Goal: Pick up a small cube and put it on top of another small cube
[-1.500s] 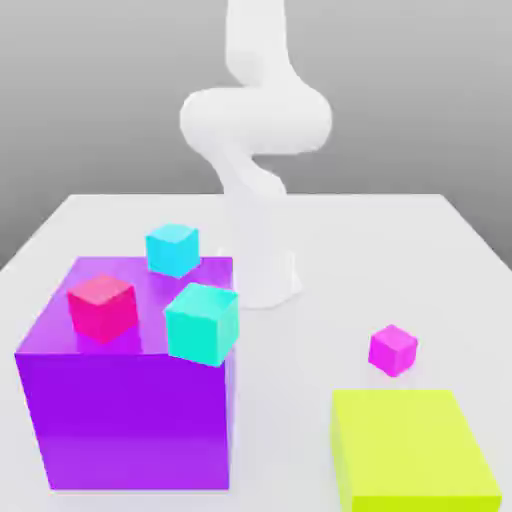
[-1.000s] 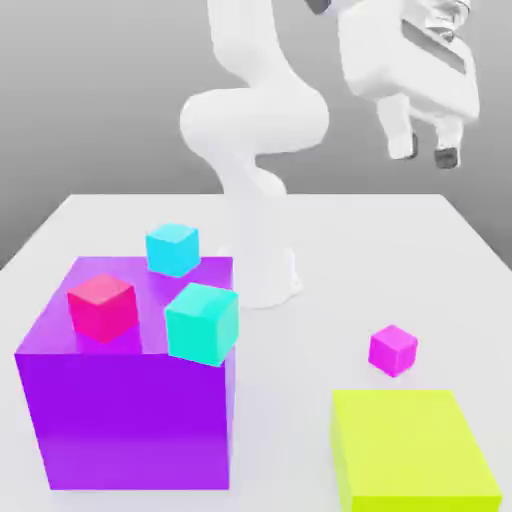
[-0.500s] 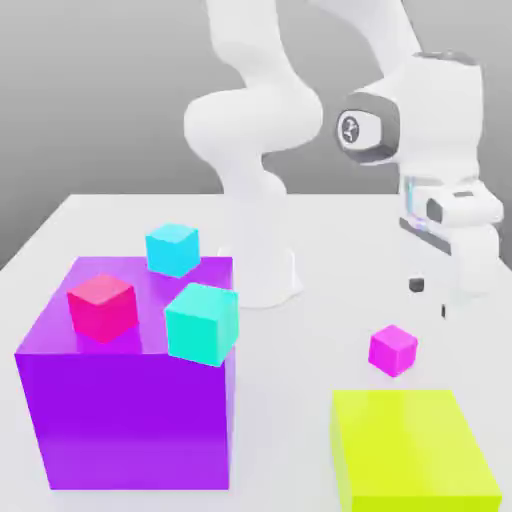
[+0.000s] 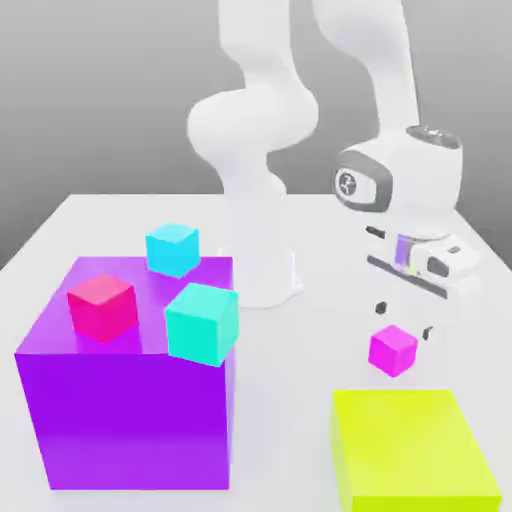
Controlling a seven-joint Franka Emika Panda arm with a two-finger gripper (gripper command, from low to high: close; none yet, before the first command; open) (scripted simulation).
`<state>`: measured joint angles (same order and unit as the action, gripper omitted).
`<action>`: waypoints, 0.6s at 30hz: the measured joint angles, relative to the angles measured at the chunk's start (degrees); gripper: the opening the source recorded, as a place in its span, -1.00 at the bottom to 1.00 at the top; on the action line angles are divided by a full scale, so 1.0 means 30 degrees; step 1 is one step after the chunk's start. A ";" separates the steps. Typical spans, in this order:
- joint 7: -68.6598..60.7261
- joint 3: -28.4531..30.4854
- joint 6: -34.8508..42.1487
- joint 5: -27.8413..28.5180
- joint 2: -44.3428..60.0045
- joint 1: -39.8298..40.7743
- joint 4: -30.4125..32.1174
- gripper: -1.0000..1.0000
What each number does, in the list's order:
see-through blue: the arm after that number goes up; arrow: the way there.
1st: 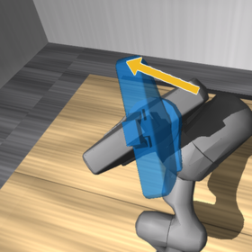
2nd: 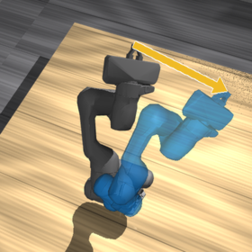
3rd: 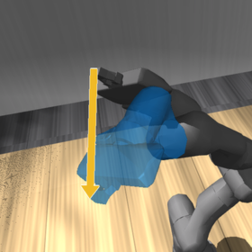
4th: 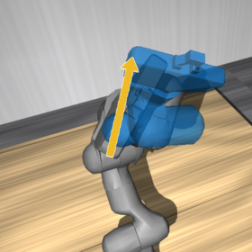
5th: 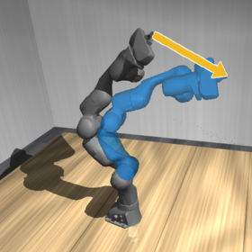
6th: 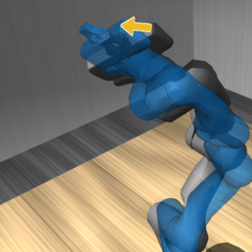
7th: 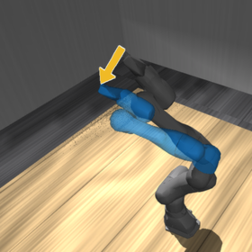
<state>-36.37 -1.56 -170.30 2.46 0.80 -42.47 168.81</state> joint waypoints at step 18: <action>0.0435 0.0720 -0.3586 0.0930 0.4092 -0.0290 -0.0298 -1.00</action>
<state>-35.06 0.60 -181.06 5.25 13.07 -43.34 167.92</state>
